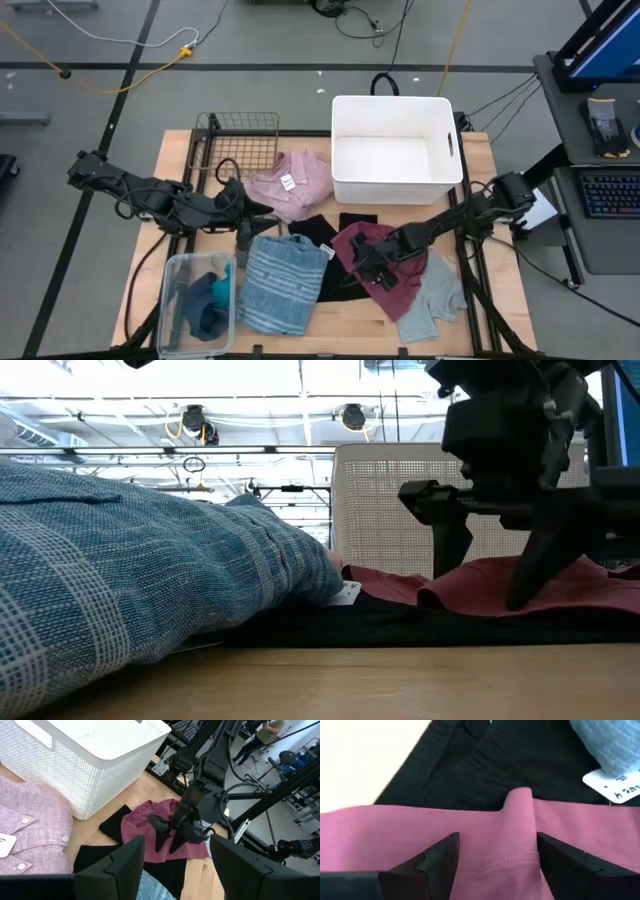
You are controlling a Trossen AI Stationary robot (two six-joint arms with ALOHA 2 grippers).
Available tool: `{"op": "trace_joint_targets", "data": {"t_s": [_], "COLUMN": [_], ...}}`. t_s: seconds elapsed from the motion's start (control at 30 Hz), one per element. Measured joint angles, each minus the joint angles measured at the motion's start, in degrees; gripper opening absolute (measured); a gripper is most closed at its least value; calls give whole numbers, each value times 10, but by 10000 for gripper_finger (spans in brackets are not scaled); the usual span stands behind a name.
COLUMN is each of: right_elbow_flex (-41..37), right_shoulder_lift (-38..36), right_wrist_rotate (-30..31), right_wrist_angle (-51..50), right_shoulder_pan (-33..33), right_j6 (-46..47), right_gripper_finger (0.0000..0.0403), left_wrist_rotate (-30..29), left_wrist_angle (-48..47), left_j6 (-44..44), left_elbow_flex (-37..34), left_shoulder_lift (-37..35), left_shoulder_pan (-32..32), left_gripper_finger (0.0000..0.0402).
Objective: Pick & Place Cloths
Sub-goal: Put the pink underwear into the gold wire basket
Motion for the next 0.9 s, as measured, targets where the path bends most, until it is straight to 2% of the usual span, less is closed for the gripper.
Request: {"op": "trace_joint_targets", "data": {"t_s": [0.13, 0.77, 0.9], "right_elbow_flex": [0, 0, 0], "right_shoulder_lift": [0, -7, -29], "right_wrist_rotate": [18, 18, 19], "right_wrist_angle": [-2, -3, -4], "right_shoulder_pan": [0, 0, 0], "right_j6": [4, 6, 10], "right_gripper_finger": [223, 18, 6], "left_wrist_rotate": [0, 0, 0], "left_wrist_angle": [0, 0, 1], "left_j6": [7, 12, 11], "left_elbow_flex": [0, 0, 0], "left_shoulder_lift": [0, 0, 0], "left_shoulder_pan": [0, 0, 0], "left_gripper_finger": [230, 230, 230]}}
